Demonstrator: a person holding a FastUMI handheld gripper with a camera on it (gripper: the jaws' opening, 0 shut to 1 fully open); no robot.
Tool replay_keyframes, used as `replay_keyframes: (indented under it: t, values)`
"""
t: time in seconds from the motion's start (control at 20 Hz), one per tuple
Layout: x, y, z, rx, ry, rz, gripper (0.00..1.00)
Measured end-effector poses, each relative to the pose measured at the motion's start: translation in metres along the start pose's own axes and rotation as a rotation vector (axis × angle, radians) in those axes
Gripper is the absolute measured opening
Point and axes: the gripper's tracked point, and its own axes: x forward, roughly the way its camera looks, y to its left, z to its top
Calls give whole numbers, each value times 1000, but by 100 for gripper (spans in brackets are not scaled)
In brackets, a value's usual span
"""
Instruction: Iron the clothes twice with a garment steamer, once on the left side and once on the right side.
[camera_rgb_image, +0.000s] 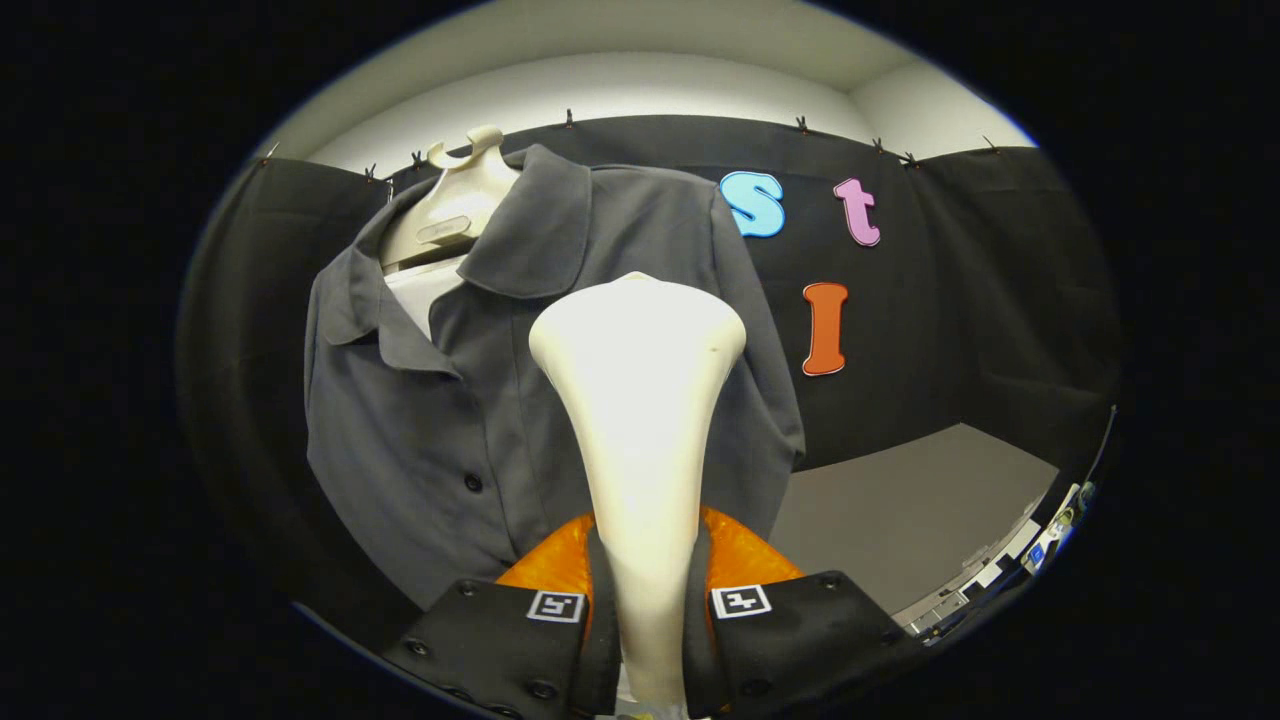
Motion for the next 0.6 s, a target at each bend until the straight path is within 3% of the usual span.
replay_keyframes:
  t: [0.6]
  values:
    - [16,-5,-61,-55,43,-3,33]
